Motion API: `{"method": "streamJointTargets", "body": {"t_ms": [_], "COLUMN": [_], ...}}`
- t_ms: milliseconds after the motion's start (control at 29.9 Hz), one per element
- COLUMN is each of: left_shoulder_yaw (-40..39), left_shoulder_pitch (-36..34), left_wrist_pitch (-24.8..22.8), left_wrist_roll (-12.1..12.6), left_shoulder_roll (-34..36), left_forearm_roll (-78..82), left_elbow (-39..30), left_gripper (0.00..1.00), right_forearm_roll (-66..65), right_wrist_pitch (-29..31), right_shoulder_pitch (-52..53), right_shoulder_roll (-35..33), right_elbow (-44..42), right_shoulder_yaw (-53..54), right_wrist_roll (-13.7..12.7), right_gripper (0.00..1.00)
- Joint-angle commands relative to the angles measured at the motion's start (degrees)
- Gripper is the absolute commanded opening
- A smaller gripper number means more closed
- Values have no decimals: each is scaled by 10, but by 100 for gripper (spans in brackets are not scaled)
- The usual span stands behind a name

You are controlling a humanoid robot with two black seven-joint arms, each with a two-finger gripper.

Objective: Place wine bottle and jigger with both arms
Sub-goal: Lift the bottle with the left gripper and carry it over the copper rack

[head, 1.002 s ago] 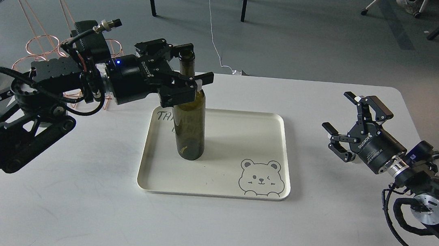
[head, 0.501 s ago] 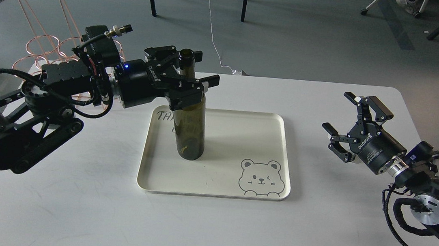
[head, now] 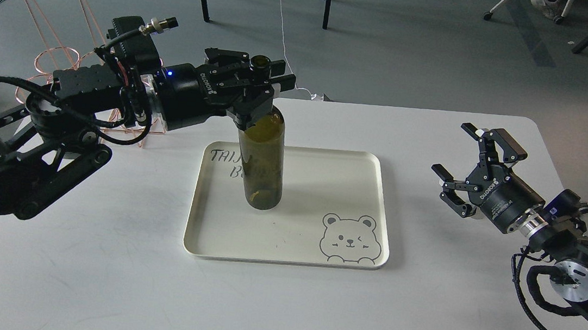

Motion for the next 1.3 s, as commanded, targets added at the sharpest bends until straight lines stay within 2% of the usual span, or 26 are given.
{"method": "streamJointTargets", "body": {"t_ms": [0,167,267,401,601,802,935,1269], "left_shoulder_yaw": [-1,0,-1,0,5,49,78,87], "left_shoulder_pitch": [-32,-95,-126,-161,-184,-209,-215,-216], "left_wrist_pitch": [-1,-19,-51,-66,-61,-48,-25,-27], "left_wrist_roll": [0,0,0,0,0,0,0,0], "left_shoulder_roll": [6,43,72,112,134,136,152,168], "left_forearm_roll": [-19,-64,-82,-126,-124,-122,-122,-122], "left_elbow": [-1,13,50,104,181,230,249,257], "left_gripper": [9,9,10,10,10,10,10,11], "right_forearm_roll": [0,0,0,0,0,0,0,0], "right_wrist_pitch": [0,0,-1,-7,-8,-8,-8,-8], "right_shoulder_pitch": [0,0,0,0,-1,0,0,-1], "right_shoulder_roll": [0,2,3,4,8,8,7,7], "right_elbow": [0,0,0,0,-1,-1,0,0], "right_shoulder_yaw": [0,0,0,0,-1,-1,-3,-6], "right_wrist_roll": [0,0,0,0,0,0,0,0], "right_gripper": [99,99,99,99,99,99,99,99]}}
